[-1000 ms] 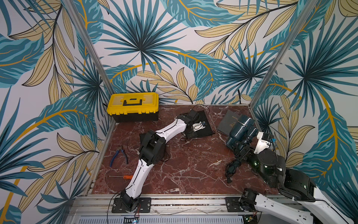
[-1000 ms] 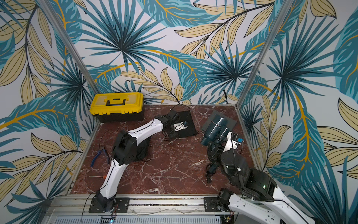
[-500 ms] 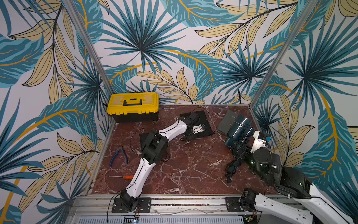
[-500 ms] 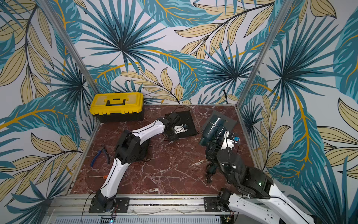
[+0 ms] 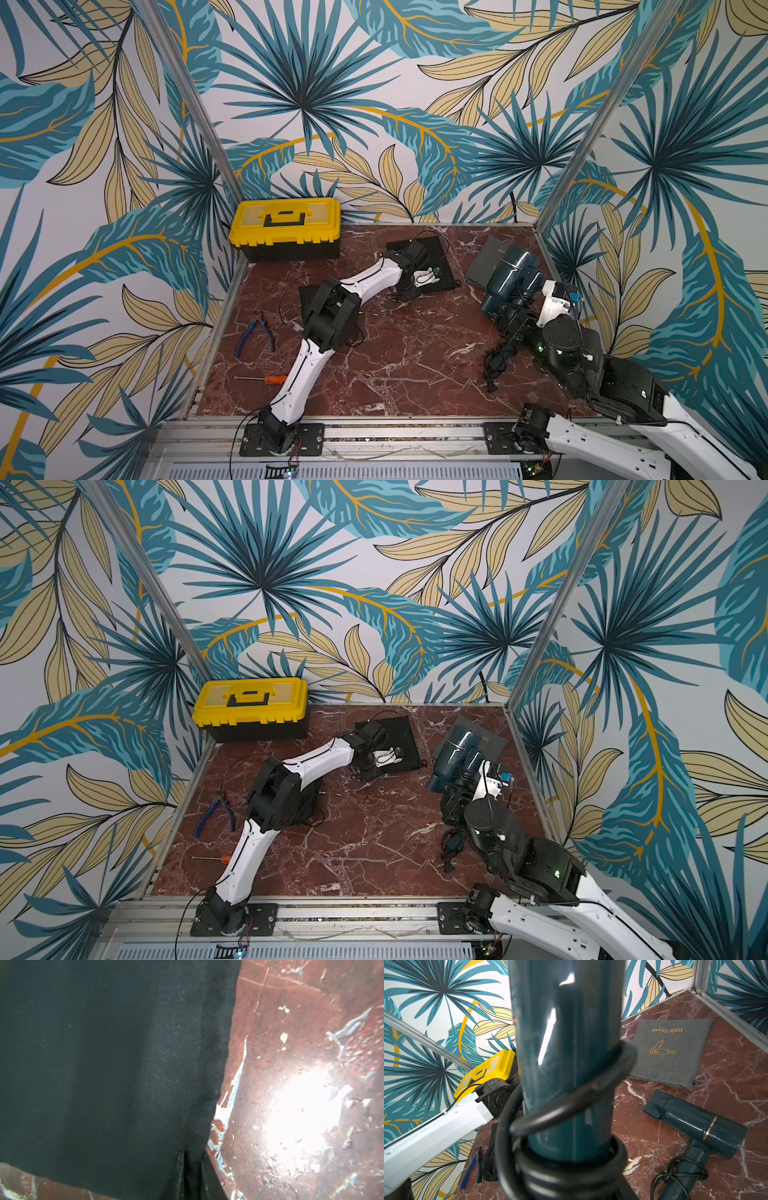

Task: Pack away hair dryers
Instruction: Move the drawstring bag to the center of the board.

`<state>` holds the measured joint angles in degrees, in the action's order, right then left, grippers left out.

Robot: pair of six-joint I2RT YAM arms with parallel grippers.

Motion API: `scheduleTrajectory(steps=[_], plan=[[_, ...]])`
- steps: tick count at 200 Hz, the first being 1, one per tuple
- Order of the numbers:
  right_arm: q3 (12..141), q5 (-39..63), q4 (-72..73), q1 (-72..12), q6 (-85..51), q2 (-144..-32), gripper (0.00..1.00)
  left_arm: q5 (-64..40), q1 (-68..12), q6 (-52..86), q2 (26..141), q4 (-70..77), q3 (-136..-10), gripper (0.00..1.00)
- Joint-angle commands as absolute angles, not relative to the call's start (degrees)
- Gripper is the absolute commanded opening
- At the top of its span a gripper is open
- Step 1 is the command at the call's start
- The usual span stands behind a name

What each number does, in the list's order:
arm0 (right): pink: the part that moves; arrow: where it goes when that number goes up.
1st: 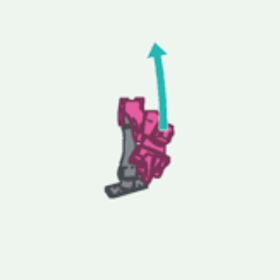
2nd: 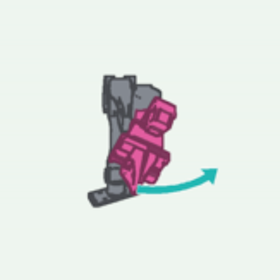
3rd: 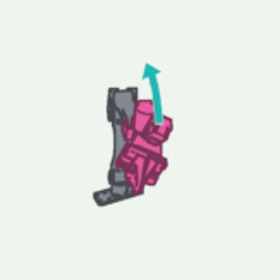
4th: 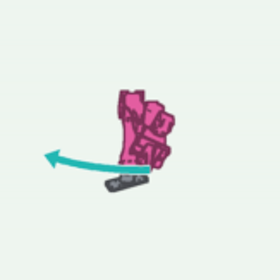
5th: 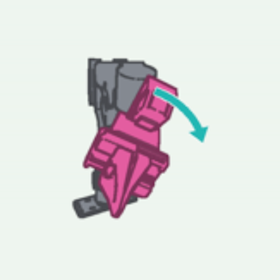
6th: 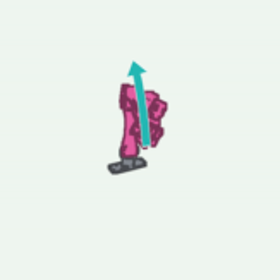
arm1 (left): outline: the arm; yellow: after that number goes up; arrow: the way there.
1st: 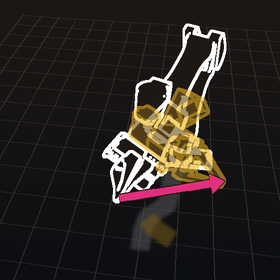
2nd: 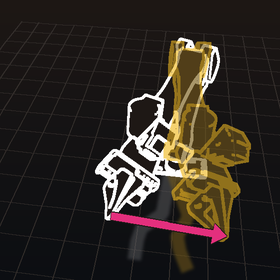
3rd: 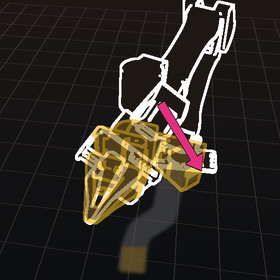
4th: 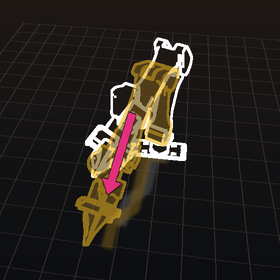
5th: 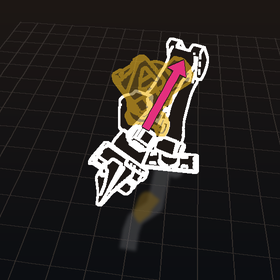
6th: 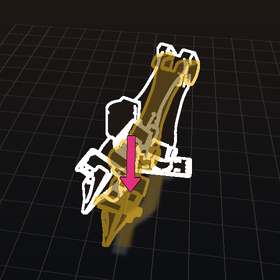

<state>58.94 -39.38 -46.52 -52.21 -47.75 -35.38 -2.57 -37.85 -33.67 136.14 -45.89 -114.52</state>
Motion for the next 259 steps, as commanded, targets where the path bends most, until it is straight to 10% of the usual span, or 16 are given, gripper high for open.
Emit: scheduleTrajectory(steps=[1,208,259], plan=[[59.2,-40.1,-42.6,-52.1,-46.6,-35.2,0.0,-3.2,-37.9,-33.7,134.4,-45.9,-112.6,0.05],[60.7,-36.5,-41.6,-52.1,-45.0,-41.2,0.0,-12.9,-40.1,-29.8,112.7,-52.3,-82.7,0.0],[59.6,-36.3,-41.0,-52.1,-45.4,-40.1,0.0,-12.4,-41.2,-29.0,114.3,-52.2,-84.5,0.31]])
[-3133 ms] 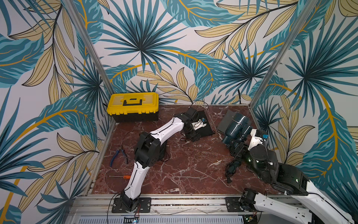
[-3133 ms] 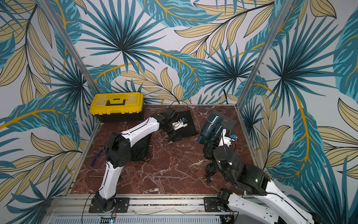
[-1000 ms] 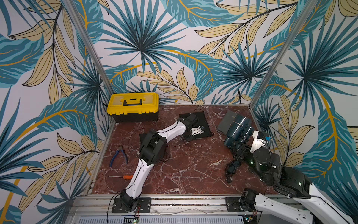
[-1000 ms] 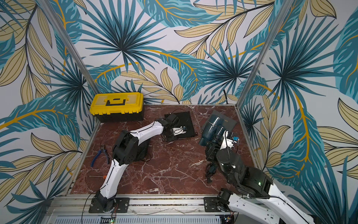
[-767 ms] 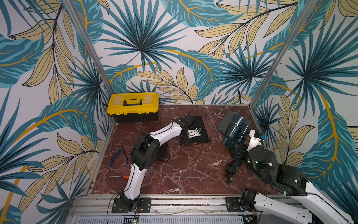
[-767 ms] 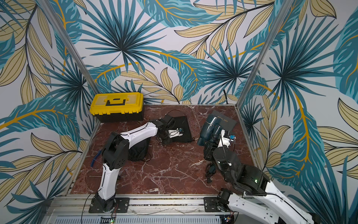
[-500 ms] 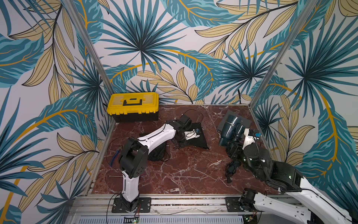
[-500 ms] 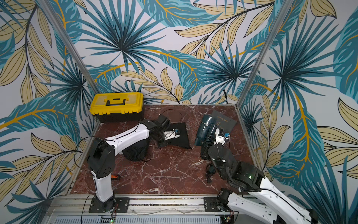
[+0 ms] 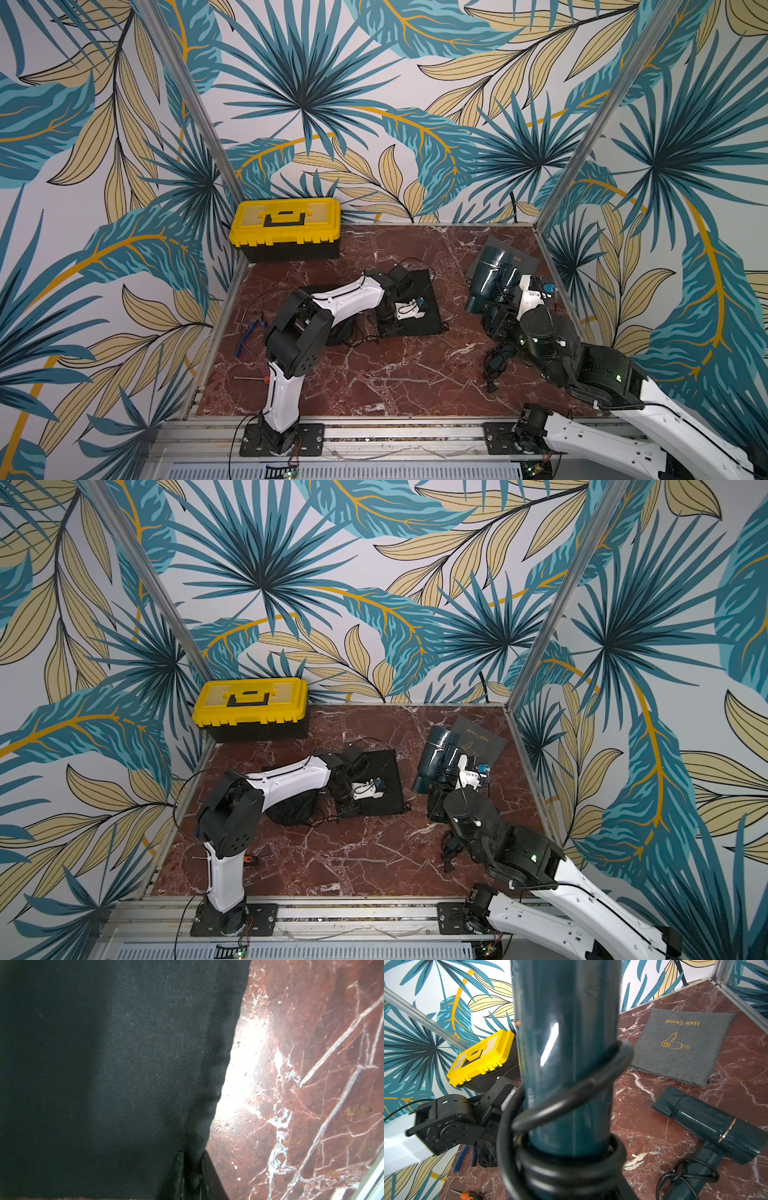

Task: Pack away hair dryers
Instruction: Move the drawstring bag to the center of the board, then open the drawstring bag at the center of the board.

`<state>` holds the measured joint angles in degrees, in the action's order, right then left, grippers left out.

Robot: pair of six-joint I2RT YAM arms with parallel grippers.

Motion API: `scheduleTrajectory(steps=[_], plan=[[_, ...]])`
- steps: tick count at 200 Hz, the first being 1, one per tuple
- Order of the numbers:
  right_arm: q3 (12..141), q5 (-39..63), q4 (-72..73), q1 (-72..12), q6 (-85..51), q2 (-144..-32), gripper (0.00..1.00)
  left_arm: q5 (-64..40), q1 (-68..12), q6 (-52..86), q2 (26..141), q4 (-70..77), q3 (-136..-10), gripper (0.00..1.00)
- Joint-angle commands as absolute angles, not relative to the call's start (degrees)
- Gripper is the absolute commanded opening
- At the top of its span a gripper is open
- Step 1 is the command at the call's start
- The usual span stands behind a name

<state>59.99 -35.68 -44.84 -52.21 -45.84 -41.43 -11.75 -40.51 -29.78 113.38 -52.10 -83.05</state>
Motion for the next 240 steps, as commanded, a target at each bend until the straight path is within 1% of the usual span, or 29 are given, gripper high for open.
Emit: scheduleTrajectory(steps=[1,11,18,67,83,107,126,162,183,192,207,240], plan=[[59.6,-36.3,-41.0,-52.1,-45.4,-40.1,0.0,-12.4,-41.2,-29.0,114.3,-52.3,-84.5,0.32],[59.3,-36.2,-40.9,-52.0,-45.5,-39.9,0.0,-12.3,-41.4,-28.9,114.4,-52.2,-84.7,0.38],[59.2,-36.1,-40.9,-52.0,-45.5,-39.8,0.0,-12.4,-41.5,-28.9,114.4,-52.3,-84.7,0.39],[58.6,-36.1,-40.5,-52.0,-45.7,-39.1,0.0,-11.1,-42.7,-27.8,115.3,-51.4,-84.5,0.38],[58.5,-36.1,-40.4,-52.0,-45.6,-38.9,0.0,-10.0,-43.2,-27.5,114.9,-50.3,-83.9,0.4],[58.6,-36.0,-40.4,-52.0,-45.4,-38.7,0.0,-7.8,-43.7,-26.9,114.2,-48.2,-82.9,0.4],[58.6,-36.0,-40.4,-52.1,-45.4,-38.7,0.0,-7.4,-43.7,-26.7,114.2,-47.7,-82.9,0.35],[58.5,-35.9,-40.4,-52.1,-45.6,-38.4,0.0,-6.6,-43.7,-26.7,115.0,-47.4,-82.7,0.21],[58.4,-35.8,-40.4,-52.0,-45.7,-38.3,0.0,-6.2,-43.8,-26.5,115.0,-47.1,-82.4,0.15],[58.4,-35.9,-40.5,-52.1,-45.7,-38.1,0.0,-6.1,-43.8,-26.5,114.8,-47.0,-82.2,0.08],[58.4,-35.8,-40.5,-52.0,-45.7,-38.0,0.0,-5.8,-43.8,-26.4,114.5,-47.0,-82.2,0.0],[59.0,-35.1,-41.1,-52.1,-45.6,-38.1,0.0,-4.7,-43.8,-26.6,112.9,-47.1,-82.9,0.0]])
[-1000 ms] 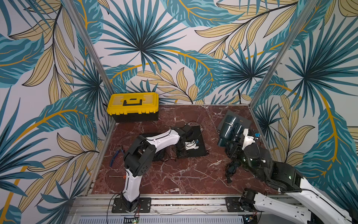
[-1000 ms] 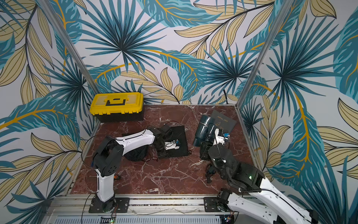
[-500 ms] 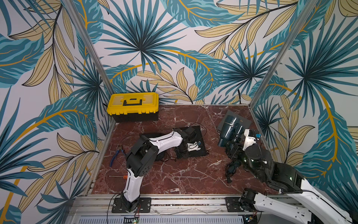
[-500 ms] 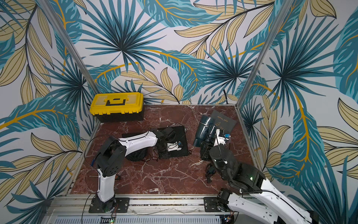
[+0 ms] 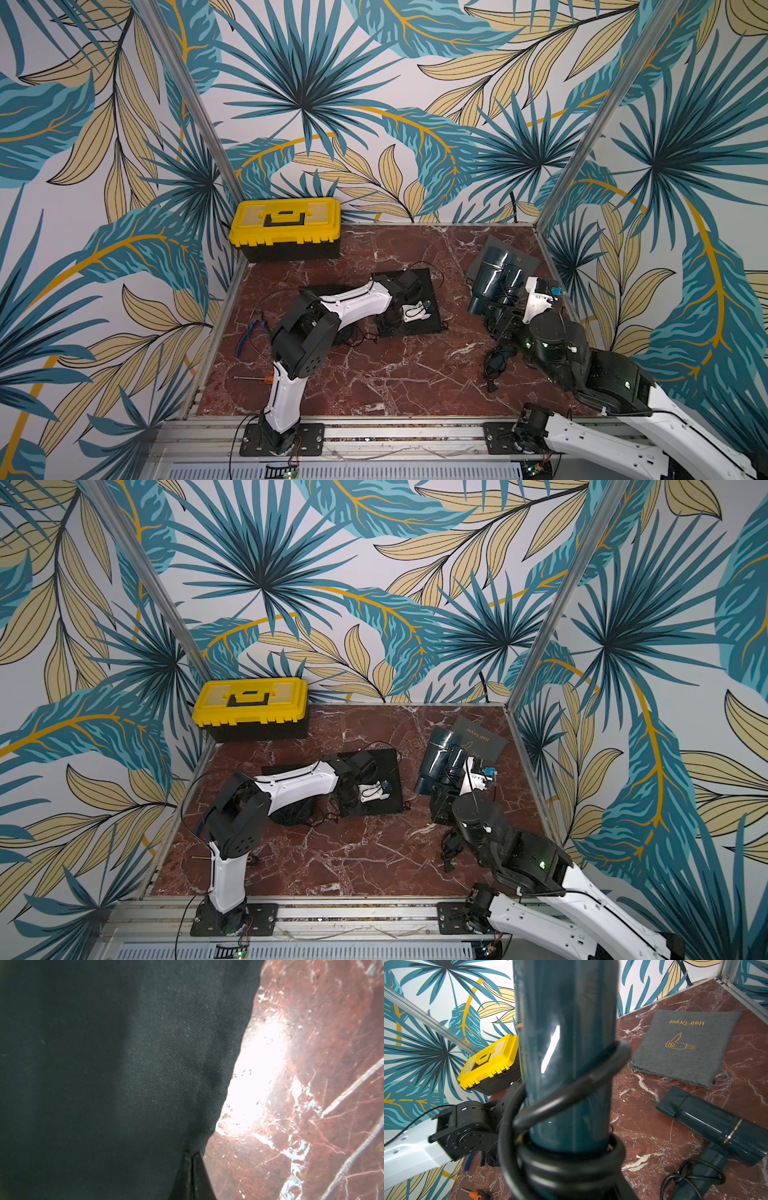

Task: Pack away hair dryers
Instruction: Open the drawstring bag at the center of the board.

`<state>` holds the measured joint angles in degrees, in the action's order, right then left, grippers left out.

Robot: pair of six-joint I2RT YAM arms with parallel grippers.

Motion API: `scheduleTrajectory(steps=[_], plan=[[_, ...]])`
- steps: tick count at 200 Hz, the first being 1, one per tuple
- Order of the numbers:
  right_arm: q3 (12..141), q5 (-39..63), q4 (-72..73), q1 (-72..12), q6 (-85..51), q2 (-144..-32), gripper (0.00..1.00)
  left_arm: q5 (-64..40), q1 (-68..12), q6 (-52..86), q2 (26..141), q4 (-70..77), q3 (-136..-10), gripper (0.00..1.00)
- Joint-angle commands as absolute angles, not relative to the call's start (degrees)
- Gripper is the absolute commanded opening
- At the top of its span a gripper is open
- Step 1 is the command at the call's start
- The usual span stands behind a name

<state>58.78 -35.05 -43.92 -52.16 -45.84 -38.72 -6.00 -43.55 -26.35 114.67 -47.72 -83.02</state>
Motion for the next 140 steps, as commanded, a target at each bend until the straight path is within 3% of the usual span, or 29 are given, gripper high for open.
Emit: scheduleTrajectory(steps=[1,39,82,140], plan=[[59.0,-35.0,-41.2,-52.0,-45.6,-38.1,0.0,-4.6,-43.8,-26.6,112.8,-47.2,-82.9,0.0],[61.5,-30.9,-45.7,-52.1,-46.2,-38.4,0.0,-5.3,-43.3,-26.3,109.3,-51.0,-88.6,0.0],[63.2,-19.3,-50.8,-52.1,-48.8,-41.4,0.0,-7.6,-42.2,-23.0,109.2,-54.7,-98.8,0.0],[49.6,-0.4,-36.3,-52.1,-57.5,-43.4,0.0,-7.9,-41.8,-20.4,111.0,-54.7,-105.7,0.0]])
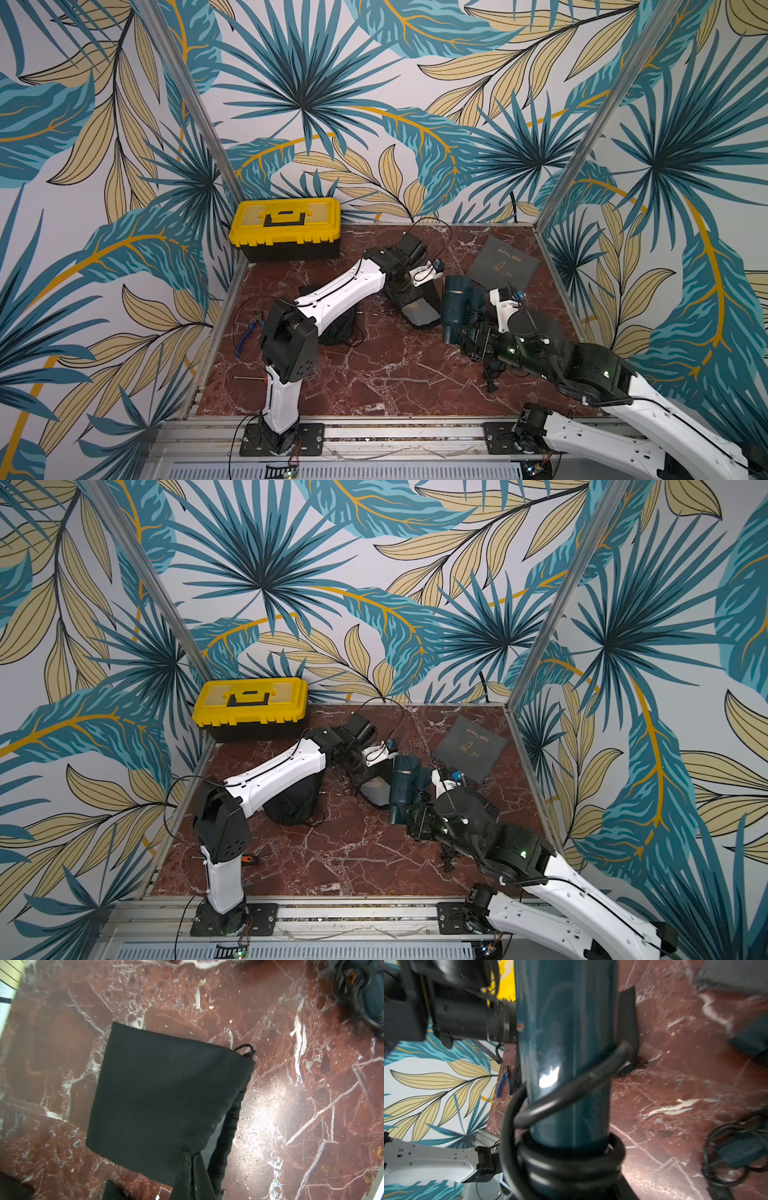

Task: Pack away hair dryers
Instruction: Open the drawstring bag at the center of the board.

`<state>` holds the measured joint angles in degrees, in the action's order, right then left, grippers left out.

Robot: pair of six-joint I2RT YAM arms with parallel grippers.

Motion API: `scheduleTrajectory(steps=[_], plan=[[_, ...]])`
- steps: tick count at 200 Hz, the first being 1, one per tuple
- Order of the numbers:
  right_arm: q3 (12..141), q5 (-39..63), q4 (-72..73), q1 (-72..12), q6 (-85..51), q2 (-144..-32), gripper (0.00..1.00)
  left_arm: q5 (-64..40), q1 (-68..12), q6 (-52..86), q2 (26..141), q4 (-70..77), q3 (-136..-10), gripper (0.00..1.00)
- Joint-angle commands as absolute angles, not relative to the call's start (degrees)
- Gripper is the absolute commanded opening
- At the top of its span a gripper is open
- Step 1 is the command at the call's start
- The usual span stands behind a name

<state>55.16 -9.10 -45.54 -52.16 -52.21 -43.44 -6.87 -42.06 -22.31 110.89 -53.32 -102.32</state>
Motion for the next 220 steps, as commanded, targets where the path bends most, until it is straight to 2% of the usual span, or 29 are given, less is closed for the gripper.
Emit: scheduleTrajectory(steps=[1,50,85,174,220], plan=[[49.3,-0.2,-36.0,-52.0,-57.6,-43.4,0.0,-7.8,-41.8,-20.4,111.0,-54.7,-105.7,0.0],[41.6,2.0,-28.4,-52.0,-61.4,-41.9,0.0,-9.7,-41.4,-19.6,109.6,-54.7,-106.0,0.0],[37.8,2.9,-21.8,-51.8,-63.2,-44.9,0.0,-12.7,-41.4,-18.9,107.9,-54.7,-106.2,0.0],[31.5,6.1,-10.5,-48.6,-66.0,-46.5,0.0,-17.8,-41.5,-17.8,103.8,-55.5,-106.2,0.0],[31.3,10.2,-3.3,-47.0,-65.5,-50.9,0.0,-19.8,-42.4,-18.4,102.2,-55.6,-104.8,0.0]])
